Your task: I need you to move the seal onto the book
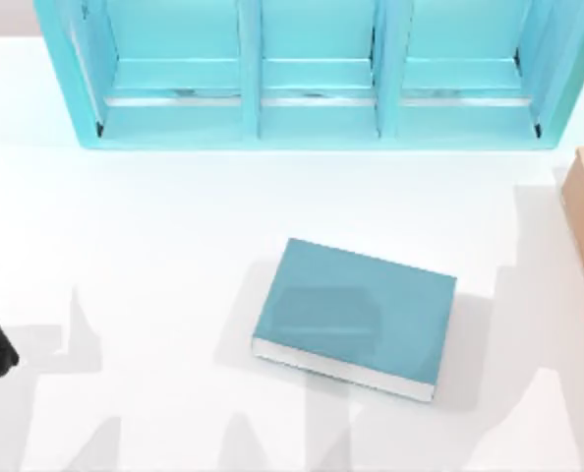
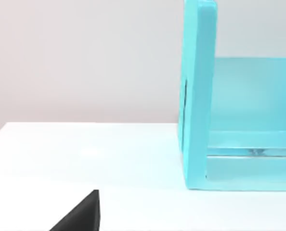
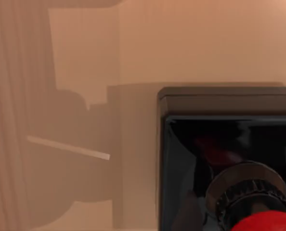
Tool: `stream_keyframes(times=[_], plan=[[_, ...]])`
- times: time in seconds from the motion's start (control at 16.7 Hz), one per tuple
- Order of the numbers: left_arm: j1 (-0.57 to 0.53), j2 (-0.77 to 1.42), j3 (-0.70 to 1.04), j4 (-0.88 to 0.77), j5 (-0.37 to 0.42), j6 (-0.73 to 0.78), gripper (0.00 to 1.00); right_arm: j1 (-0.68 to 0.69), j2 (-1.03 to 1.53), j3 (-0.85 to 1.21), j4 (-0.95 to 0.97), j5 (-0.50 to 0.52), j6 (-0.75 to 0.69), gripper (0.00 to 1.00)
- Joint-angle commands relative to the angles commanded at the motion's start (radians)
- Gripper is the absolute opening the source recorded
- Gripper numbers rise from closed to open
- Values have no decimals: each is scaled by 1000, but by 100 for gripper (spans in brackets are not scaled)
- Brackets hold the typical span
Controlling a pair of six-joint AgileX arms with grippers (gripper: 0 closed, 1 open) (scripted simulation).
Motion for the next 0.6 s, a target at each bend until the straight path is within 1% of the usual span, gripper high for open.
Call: stream_keyframes(times=[0.36,0.6], plan=[[0,0,0,0,0,0,100,1,-2,2,-3,0,2,0],[0,0,0,0,0,0,100,65,-9,88,-97,1,66,0]])
